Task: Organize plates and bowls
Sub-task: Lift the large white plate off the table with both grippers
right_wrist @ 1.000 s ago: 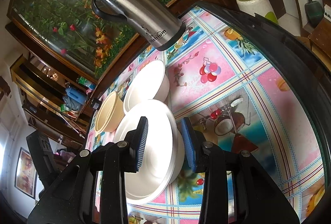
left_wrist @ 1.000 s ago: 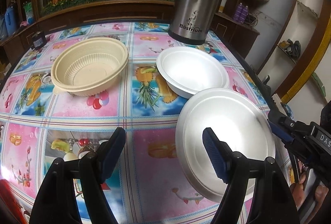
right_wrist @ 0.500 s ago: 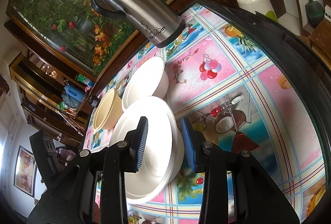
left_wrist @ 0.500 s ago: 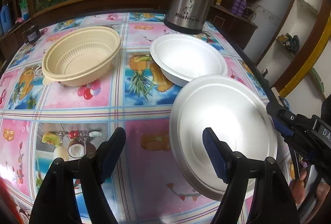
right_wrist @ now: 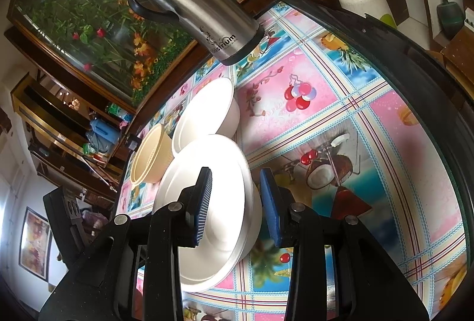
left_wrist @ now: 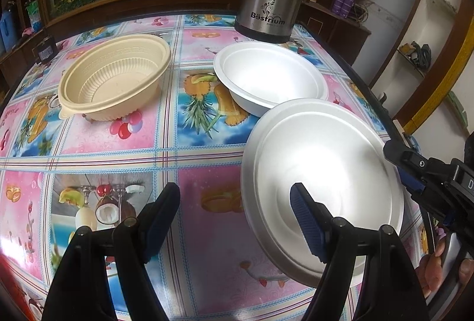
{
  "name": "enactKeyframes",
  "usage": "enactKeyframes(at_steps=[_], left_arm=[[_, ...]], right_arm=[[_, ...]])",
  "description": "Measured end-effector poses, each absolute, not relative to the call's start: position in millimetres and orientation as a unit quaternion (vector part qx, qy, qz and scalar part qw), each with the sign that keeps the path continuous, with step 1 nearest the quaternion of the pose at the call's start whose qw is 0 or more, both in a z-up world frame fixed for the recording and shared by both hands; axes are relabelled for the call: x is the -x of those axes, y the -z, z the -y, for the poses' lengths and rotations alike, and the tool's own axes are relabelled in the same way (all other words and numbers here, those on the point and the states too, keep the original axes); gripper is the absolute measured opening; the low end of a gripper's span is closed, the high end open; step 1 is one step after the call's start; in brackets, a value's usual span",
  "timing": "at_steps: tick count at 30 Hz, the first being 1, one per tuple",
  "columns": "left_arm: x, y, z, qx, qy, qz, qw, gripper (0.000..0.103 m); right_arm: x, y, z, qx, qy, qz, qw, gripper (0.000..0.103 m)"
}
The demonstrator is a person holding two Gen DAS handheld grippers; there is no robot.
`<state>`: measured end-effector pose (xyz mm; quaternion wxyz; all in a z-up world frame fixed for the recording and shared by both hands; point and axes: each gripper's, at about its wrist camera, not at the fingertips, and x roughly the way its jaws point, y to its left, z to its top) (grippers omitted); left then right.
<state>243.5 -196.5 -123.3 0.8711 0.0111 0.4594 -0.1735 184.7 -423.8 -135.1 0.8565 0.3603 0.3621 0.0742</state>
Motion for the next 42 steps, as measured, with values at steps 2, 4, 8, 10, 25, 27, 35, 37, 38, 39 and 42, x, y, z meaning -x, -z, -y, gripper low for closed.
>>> enactKeyframes(at_steps=[2,4,8,10,25,27,35,37,38,39,42], left_arm=[[-243.5,123.7,196.2,-0.013,0.173,-0.460,0.871,0.077],[-243.7,124.0,196.1,-0.013,0.172,-0.461,0.871,0.077],[-244.7,125.7,195.9,-0.015,0.170,-0.462,0.870,0.077],[-245.1,127.0,196.1,-0.015,0.169,-0.464,0.870,0.077],[-245.7,139.0,201.4,-0.036,0.162,-0.476,0.863,0.077],[-245.4,140.9,202.1,-0.039,0.161,-0.478,0.863,0.077],[-244.6,142.6,203.5,-0.044,0.158,-0.478,0.863,0.077],[-245.2,142.8,203.7,-0.045,0.157,-0.478,0.863,0.077],[-245.3,142.8,204.0,-0.046,0.157,-0.478,0.863,0.077],[-245.9,142.9,204.5,-0.046,0.157,-0.478,0.863,0.077],[-246.0,143.0,205.1,-0.047,0.155,-0.477,0.864,0.078]], right_arm=[[-185.7,136.1,423.3,-0.360,-0.073,-0.364,0.856,0.033],[-185.9,136.5,422.8,-0.360,-0.074,-0.365,0.856,0.033],[-186.5,137.5,421.9,-0.359,-0.074,-0.368,0.855,0.033],[-187.1,138.3,421.4,-0.358,-0.074,-0.371,0.854,0.033],[-192.6,145.0,418.7,-0.353,-0.064,-0.394,0.846,0.033],[-192.6,144.7,418.9,-0.352,-0.062,-0.394,0.847,0.033],[-191.6,145.2,419.7,-0.350,-0.055,-0.392,0.849,0.033],[-191.5,145.4,420.2,-0.350,-0.053,-0.391,0.849,0.033],[-191.5,145.7,420.2,-0.349,-0.053,-0.391,0.850,0.033],[-191.6,145.6,420.1,-0.348,-0.052,-0.391,0.850,0.033],[-191.2,145.1,419.8,-0.345,-0.051,-0.391,0.852,0.033]])
